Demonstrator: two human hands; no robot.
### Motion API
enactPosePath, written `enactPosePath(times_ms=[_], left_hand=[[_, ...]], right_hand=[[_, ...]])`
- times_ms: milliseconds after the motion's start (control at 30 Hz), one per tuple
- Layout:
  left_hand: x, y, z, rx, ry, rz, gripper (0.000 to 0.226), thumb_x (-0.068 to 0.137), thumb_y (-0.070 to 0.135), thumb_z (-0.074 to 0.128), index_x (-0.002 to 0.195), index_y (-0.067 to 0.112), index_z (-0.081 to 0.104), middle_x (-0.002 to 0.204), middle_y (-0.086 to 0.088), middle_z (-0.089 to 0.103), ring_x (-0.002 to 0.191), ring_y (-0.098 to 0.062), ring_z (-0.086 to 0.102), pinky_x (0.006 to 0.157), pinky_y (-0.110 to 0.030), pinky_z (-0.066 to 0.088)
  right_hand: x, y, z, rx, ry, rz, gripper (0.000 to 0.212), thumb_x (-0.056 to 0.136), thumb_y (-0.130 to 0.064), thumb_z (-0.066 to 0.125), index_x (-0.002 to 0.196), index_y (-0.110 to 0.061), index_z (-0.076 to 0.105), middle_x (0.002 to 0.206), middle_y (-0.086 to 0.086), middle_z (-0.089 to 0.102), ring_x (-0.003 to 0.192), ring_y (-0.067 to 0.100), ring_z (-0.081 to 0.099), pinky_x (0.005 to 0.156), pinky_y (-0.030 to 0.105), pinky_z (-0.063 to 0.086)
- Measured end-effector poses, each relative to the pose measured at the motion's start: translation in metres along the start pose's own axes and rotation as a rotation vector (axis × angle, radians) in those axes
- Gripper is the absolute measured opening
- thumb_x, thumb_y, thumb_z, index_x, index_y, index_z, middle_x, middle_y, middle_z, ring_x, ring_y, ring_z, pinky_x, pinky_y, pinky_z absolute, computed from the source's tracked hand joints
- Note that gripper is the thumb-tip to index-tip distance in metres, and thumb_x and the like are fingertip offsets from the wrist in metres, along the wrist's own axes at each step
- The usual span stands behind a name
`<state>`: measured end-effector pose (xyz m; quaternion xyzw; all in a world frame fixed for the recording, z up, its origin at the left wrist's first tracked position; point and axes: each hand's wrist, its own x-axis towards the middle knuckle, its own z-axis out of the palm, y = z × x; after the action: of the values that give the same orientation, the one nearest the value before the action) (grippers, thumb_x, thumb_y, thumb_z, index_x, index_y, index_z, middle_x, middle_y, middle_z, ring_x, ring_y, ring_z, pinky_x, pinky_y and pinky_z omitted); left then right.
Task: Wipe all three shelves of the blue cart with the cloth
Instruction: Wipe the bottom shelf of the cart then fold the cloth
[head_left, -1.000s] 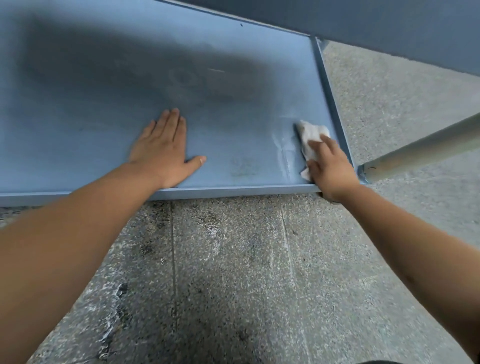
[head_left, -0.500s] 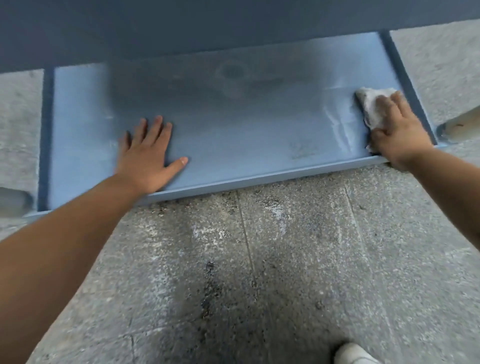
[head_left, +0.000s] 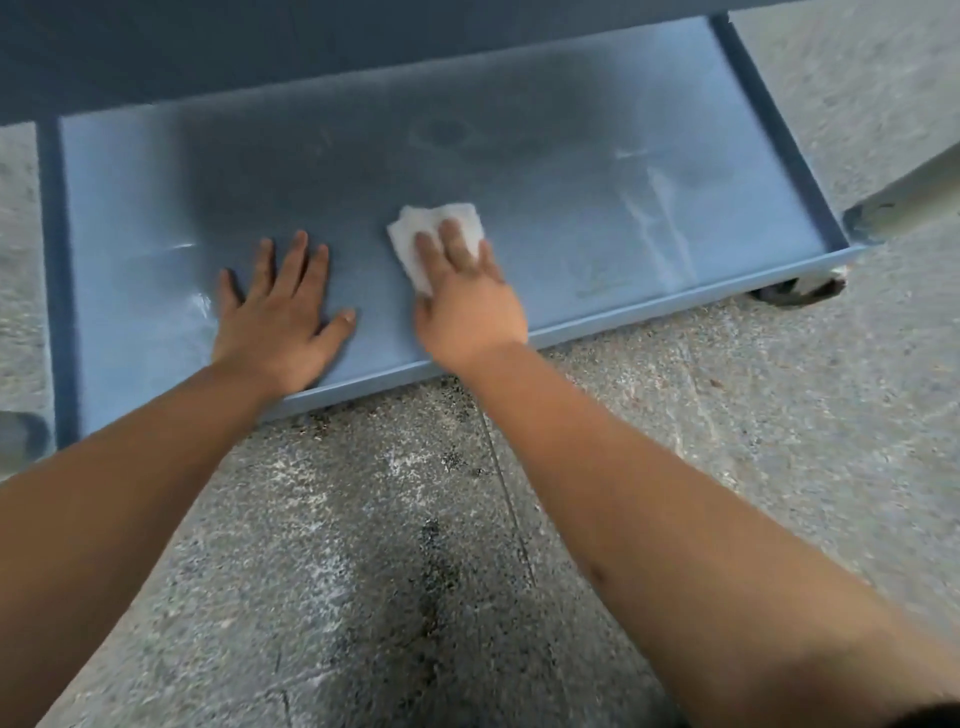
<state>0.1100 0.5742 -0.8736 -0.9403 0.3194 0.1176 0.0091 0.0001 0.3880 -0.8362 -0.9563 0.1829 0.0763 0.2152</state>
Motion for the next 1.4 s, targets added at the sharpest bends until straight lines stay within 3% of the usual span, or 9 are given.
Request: enactPosePath(times_ms=[100, 267, 500, 600, 800, 967, 1133, 1300, 1400], left_hand=[[-0.002, -0.001, 0.001, -0.023, 0.008, 0.005, 0.075, 0.088, 0.062, 0.005, 0.155, 0.028, 0.004, 0.164, 0.004, -0.002, 0.149, -0.024, -0.005, 0.114, -0.061, 0.004], [-0.002, 0.002, -0.003, -0.011, 0.041, -0.009, 0.074, 0.089, 0.06, 0.007, 0.154, 0.026, 0.007, 0.164, 0.003, 0.002, 0.149, -0.025, 0.0, 0.114, -0.061, 0.007], [0.003, 0.002, 0.002, 0.016, 0.052, -0.014, 0.071, 0.09, 0.059, 0.013, 0.153, 0.026, 0.011, 0.163, 0.002, 0.006, 0.148, -0.029, 0.006, 0.111, -0.061, 0.013], [0.003, 0.004, 0.001, 0.017, 0.055, -0.018, 0.071, 0.089, 0.059, 0.013, 0.152, 0.026, 0.012, 0.163, 0.001, 0.007, 0.148, -0.029, 0.007, 0.111, -0.06, 0.013], [0.002, 0.013, -0.003, 0.007, 0.032, -0.035, 0.071, 0.091, 0.058, 0.014, 0.154, 0.026, 0.008, 0.164, 0.004, 0.001, 0.149, -0.024, 0.0, 0.115, -0.058, 0.007], [0.001, 0.011, -0.005, 0.018, 0.02, -0.052, 0.064, 0.099, 0.052, 0.025, 0.155, 0.03, 0.002, 0.164, 0.008, -0.005, 0.149, -0.021, -0.005, 0.117, -0.055, 0.004], [0.0, 0.011, -0.005, 0.008, 0.004, -0.048, 0.064, 0.099, 0.053, 0.022, 0.154, 0.03, 0.0, 0.164, 0.008, -0.006, 0.149, -0.021, -0.006, 0.117, -0.057, 0.003], [0.001, 0.012, -0.006, -0.007, -0.006, -0.051, 0.065, 0.098, 0.054, 0.019, 0.154, 0.03, -0.002, 0.164, 0.008, -0.008, 0.149, -0.022, -0.009, 0.117, -0.057, 0.001], [-0.001, 0.014, -0.007, -0.004, -0.039, -0.051, 0.066, 0.097, 0.055, 0.017, 0.154, 0.03, -0.003, 0.163, 0.007, -0.01, 0.149, -0.022, -0.011, 0.117, -0.056, 0.0]], right_hand=[[-0.008, -0.04, 0.028, -0.032, -0.088, -0.152, 0.057, 0.099, -0.03, 0.04, 0.152, -0.032, 0.019, 0.163, -0.008, 0.005, 0.148, 0.035, 0.007, 0.112, 0.047, 0.029], [0.005, -0.004, 0.017, -0.109, -0.048, -0.221, 0.054, 0.097, -0.028, 0.048, 0.147, -0.031, 0.029, 0.163, -0.003, 0.009, 0.147, 0.035, 0.015, 0.112, 0.046, 0.029], [-0.003, 0.183, -0.072, -0.117, 0.171, 0.117, 0.04, 0.09, -0.019, 0.051, 0.129, -0.023, 0.051, 0.156, 0.009, 0.031, 0.137, 0.034, 0.035, 0.108, 0.045, 0.037], [-0.006, 0.255, -0.109, -0.202, 0.23, 0.318, 0.033, 0.089, -0.015, 0.046, 0.121, -0.015, 0.052, 0.134, 0.019, 0.046, 0.12, 0.04, 0.047, 0.099, 0.048, 0.043], [0.005, 0.312, -0.129, -0.342, 0.235, 0.423, 0.047, 0.093, -0.027, 0.042, 0.138, -0.014, 0.038, 0.146, 0.017, 0.035, 0.134, 0.039, 0.033, 0.112, 0.048, 0.028], [0.01, 0.295, -0.13, -0.325, 0.176, 0.49, 0.067, 0.074, -0.011, 0.058, 0.138, -0.021, 0.037, 0.144, 0.018, 0.037, 0.128, 0.041, 0.039, 0.107, 0.049, 0.036], [-0.005, 0.261, -0.125, -0.237, 0.298, 0.48, 0.03, 0.073, -0.013, 0.057, 0.102, -0.017, 0.048, 0.116, 0.018, 0.053, 0.1, 0.042, 0.058, 0.087, 0.049, 0.051], [-0.005, 0.171, -0.084, -0.2, 0.272, 0.279, 0.028, 0.087, -0.023, 0.051, 0.115, -0.021, 0.047, 0.125, 0.015, 0.048, 0.094, 0.04, 0.061, 0.08, 0.045, 0.049], [-0.005, 0.098, -0.043, -0.181, 0.203, 0.148, 0.038, 0.091, -0.026, 0.048, 0.128, -0.024, 0.041, 0.143, 0.009, 0.035, 0.108, 0.039, 0.058, 0.083, 0.045, 0.05]])
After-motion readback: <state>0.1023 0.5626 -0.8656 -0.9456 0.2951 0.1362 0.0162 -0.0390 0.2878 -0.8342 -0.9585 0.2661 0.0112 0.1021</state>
